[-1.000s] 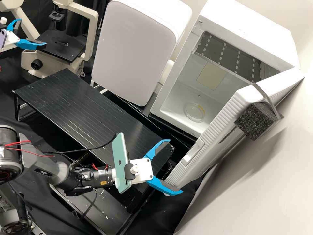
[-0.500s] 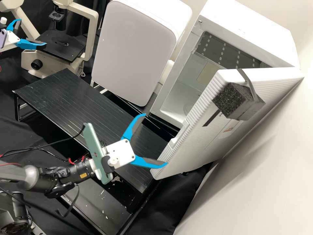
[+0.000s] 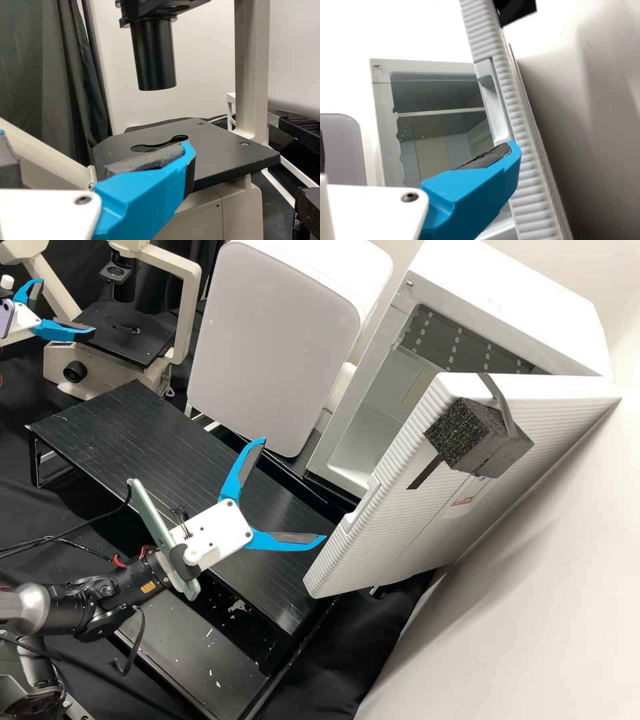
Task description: Close the incubator door
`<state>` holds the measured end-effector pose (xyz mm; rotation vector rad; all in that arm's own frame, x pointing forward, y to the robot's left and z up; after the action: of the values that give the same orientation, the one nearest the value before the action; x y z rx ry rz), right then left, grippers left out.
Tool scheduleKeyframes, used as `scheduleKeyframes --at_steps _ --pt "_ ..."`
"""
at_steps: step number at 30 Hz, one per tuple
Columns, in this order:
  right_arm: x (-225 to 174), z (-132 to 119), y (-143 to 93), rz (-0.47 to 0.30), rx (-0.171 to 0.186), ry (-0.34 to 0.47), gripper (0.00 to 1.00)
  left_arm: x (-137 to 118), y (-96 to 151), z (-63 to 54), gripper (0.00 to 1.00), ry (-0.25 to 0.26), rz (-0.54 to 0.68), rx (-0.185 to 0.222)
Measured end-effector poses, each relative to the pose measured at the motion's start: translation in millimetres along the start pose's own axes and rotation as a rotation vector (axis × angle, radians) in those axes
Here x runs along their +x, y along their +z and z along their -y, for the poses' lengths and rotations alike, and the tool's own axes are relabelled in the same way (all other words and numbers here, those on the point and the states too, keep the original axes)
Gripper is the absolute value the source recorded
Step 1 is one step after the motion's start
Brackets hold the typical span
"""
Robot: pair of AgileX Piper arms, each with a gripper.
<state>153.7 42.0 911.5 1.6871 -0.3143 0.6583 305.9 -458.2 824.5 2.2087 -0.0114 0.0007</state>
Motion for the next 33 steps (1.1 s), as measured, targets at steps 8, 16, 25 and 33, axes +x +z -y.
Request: scheduleKeyframes --at_steps 8,16,25,33 --pt "2.9 -9.7 22.7 0.121 -0.148 0.061 1.00 0.0 0.0 0.0 1.00 0.000 0.000 0.000" --pt "20.3 -5.5 47.6 0.218 -0.206 0.044 1.00 0.0 0.0 0.0 1.00 0.000 0.000 0.000" --pt "37.6 9.5 60.0 0.234 -0.190 -0.021 1.00 0.0 0.0 0.0 1.00 0.000 0.000 0.000" --pt "38.7 22.0 50.2 0.195 -0.138 -0.080 1.00 0.0 0.0 0.0 1.00 0.000 0.000 0.000"
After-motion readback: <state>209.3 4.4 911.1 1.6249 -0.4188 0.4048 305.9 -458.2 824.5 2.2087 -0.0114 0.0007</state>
